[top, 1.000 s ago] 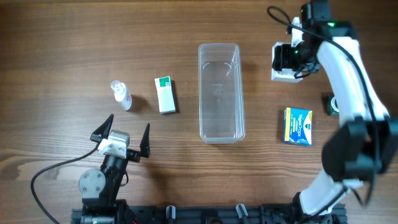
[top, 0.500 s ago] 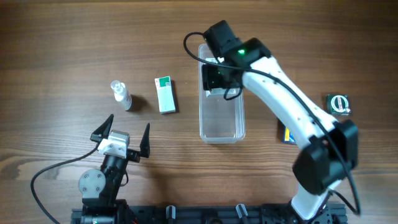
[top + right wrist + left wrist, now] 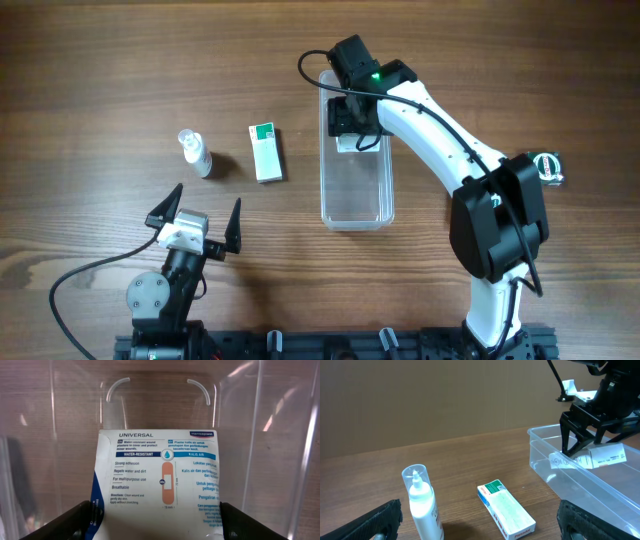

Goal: Pack container
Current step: 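Carry the pack over the clear container and lower it inside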

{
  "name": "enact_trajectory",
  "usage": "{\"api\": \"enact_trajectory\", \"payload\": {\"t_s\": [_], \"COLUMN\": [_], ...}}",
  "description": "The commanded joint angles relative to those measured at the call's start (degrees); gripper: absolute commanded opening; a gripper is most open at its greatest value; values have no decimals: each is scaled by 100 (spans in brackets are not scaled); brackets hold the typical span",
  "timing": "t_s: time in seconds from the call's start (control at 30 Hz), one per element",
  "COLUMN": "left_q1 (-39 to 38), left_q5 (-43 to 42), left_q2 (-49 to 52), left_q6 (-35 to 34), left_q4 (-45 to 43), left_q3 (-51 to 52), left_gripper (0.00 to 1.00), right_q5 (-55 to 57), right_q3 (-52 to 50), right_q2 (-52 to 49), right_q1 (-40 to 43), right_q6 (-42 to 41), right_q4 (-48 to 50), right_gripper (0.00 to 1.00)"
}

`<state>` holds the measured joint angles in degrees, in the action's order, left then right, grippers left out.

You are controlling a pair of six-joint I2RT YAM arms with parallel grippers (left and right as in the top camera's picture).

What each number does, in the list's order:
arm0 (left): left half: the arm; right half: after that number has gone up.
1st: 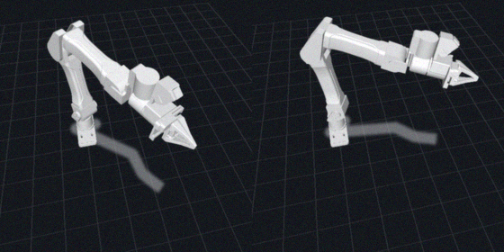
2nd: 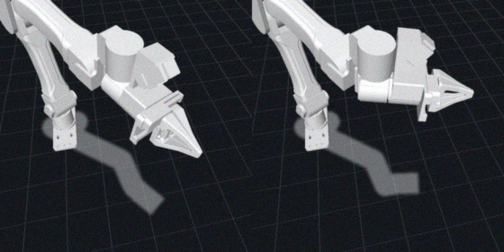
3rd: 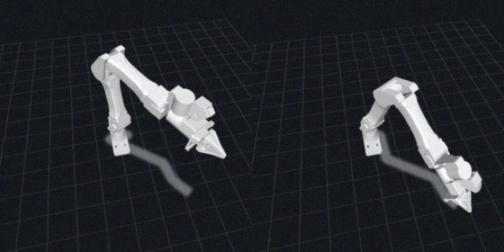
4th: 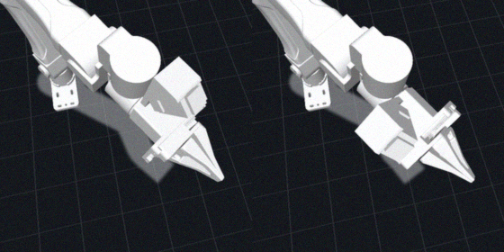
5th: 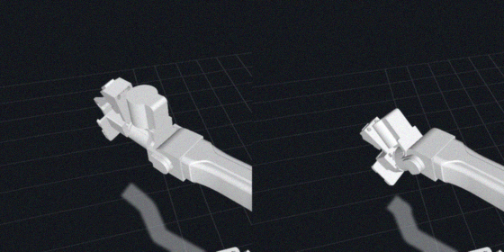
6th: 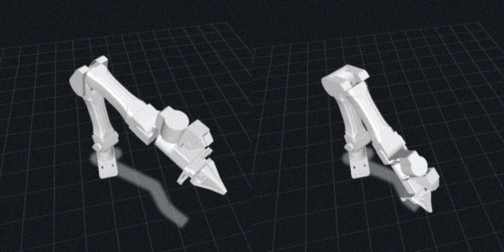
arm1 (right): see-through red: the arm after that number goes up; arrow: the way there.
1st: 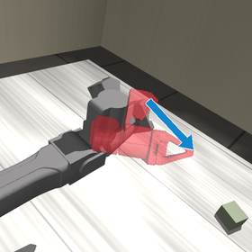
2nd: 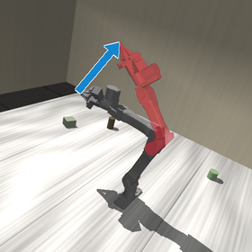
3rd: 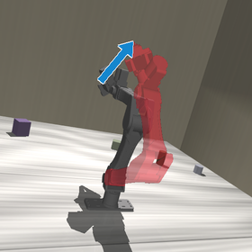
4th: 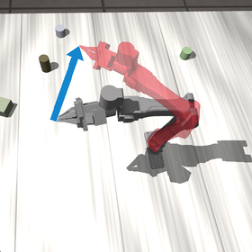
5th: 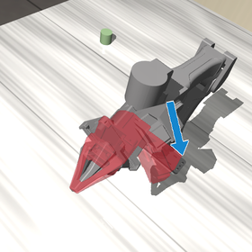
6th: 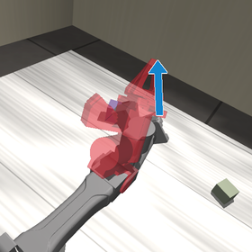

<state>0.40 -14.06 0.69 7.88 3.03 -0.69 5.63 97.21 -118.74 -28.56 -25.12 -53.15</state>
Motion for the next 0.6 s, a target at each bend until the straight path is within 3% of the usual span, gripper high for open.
{"api": "enact_trajectory", "payload": {"t_s": [0.0, 0.27, 0.57], "left_q1": [35, 35, 35], "left_q5": [-48, -48, -46], "left_q2": [-31, -31, -31], "left_q6": [9, 7, 9], "left_q4": [2, 2, 2], "left_q3": [35, 35, 35], "left_gripper": [100, 100, 100], "right_q5": [76, 90, 199], "right_q3": [17, 17, 127], "right_q2": [-107, -107, -105], "right_q1": [-17, -17, -17], "right_q6": [111, 116, 271], "right_q4": [251, 741, 505], "right_gripper": [79, 81, 85]}}
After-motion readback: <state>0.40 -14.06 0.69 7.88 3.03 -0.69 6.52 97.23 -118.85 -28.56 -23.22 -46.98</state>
